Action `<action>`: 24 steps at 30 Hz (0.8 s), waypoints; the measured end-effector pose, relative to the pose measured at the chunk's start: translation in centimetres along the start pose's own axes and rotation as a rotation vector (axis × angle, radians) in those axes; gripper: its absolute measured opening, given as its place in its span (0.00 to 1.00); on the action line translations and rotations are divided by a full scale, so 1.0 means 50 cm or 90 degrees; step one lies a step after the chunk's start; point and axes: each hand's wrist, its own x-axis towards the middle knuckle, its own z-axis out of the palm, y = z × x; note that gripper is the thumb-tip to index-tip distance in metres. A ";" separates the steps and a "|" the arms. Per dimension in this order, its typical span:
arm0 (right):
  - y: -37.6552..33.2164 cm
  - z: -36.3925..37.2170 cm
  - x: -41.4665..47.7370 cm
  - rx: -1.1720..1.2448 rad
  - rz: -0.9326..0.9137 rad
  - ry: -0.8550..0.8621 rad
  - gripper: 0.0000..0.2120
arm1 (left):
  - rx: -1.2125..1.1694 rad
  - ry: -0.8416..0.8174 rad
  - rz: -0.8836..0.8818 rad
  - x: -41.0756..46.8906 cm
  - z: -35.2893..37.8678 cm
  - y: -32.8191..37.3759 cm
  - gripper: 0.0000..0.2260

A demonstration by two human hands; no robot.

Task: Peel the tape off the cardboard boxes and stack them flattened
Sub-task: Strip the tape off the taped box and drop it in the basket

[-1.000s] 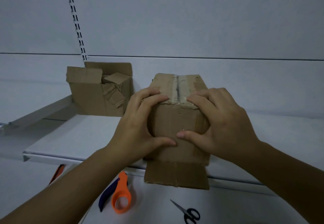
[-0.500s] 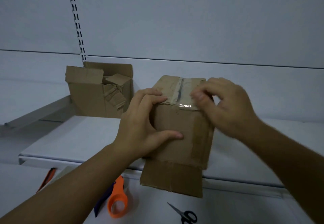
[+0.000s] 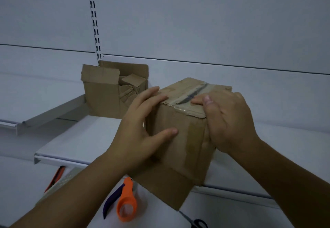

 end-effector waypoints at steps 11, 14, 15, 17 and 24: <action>-0.032 0.001 0.002 -0.040 0.002 -0.144 0.26 | -0.034 0.193 -0.146 -0.007 -0.008 0.032 0.27; -0.030 -0.003 -0.005 -0.017 0.020 -0.153 0.24 | -0.089 0.216 -0.205 -0.028 0.015 0.041 0.22; -0.031 -0.002 -0.006 -0.020 0.021 -0.151 0.23 | -0.107 0.218 -0.211 -0.035 0.026 0.044 0.21; -0.036 0.001 -0.007 -0.025 0.016 -0.145 0.22 | -0.113 0.234 -0.208 -0.041 0.040 0.048 0.19; -0.044 0.004 -0.006 -0.028 0.014 -0.138 0.20 | -0.102 0.254 -0.223 -0.035 0.045 0.064 0.15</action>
